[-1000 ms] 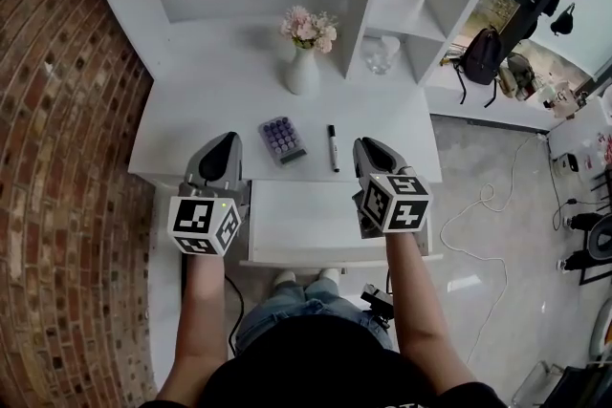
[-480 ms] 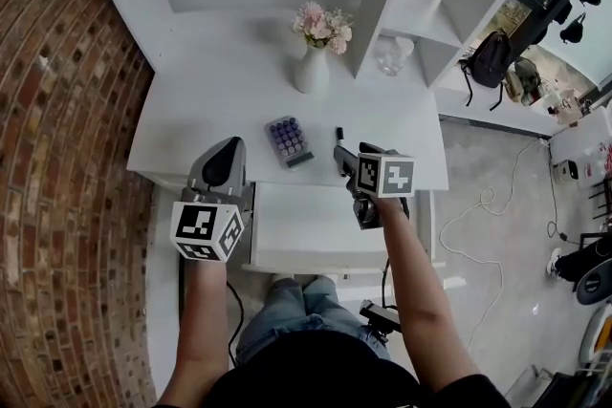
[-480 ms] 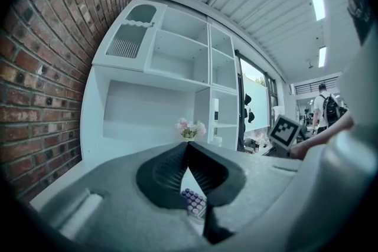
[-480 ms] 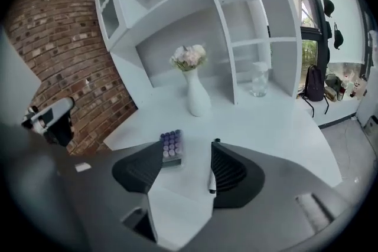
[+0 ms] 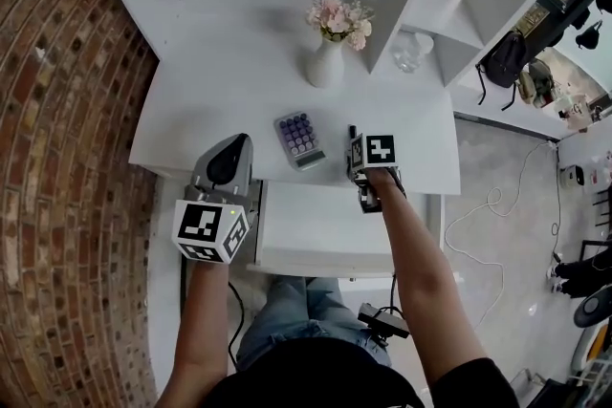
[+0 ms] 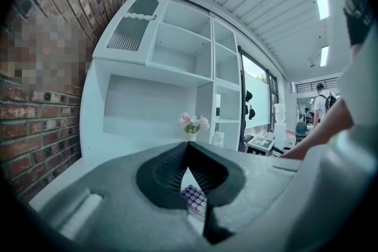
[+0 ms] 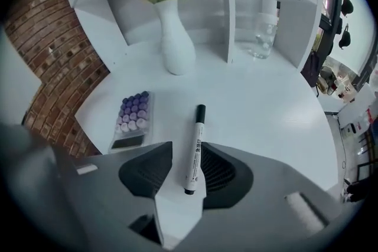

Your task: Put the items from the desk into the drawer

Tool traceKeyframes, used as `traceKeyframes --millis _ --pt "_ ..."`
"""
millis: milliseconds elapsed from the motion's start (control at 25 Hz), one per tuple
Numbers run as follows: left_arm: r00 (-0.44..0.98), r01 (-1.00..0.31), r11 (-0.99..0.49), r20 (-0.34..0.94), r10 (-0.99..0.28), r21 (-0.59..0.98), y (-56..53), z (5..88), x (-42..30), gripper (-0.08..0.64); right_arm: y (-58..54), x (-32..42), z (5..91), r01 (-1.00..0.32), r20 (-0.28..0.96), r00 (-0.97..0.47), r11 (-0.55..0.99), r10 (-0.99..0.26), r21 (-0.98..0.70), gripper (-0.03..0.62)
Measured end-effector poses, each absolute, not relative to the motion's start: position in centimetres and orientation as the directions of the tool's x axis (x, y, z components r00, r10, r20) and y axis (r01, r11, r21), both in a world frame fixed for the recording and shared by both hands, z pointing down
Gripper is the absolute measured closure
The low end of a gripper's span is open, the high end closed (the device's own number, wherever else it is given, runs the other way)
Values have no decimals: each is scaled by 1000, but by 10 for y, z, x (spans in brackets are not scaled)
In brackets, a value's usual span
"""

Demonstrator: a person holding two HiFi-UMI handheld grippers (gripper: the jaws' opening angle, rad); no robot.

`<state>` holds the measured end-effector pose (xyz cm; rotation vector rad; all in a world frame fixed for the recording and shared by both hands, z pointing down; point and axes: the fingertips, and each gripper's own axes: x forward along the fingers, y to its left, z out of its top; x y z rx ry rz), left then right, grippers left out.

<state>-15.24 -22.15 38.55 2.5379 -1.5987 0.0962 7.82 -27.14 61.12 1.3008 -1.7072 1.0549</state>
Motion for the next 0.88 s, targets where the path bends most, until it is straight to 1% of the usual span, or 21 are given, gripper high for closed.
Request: traceKeyframes --millis 360,400,440,600,640,800,880 --pt "460 -888 -455 147 -876 66 -223 389 -146 561 -278 87 653 -984 961 -154 128 -228 -127 449" --pt "462 -887 -457 149 -875 65 -222 389 -146 561 -277 87 653 -985 967 -140 126 -213 -115 478" --pt "463 -886 -458 150 -874 66 -222 389 -146 561 -277 88 654 -986 970 -129 130 -205 -104 482" --pt "473 -881 -469 157 -867 63 -217 391 -140 561 -279 89 654 -988 972 -108 134 -207 -82 486" --pt "475 -880 -471 158 -866 64 -216 392 -139 561 -279 88 651 -989 972 -105 128 -209 -80 509" --pt "470 -883 -465 156 -869 70 -213 390 -141 561 -281 88 651 -989 974 -88 135 -210 -60 511" --pt "465 -885 -460 154 -872 68 -212 388 -144 561 -279 86 653 -990 972 -101 120 -213 -77 511"
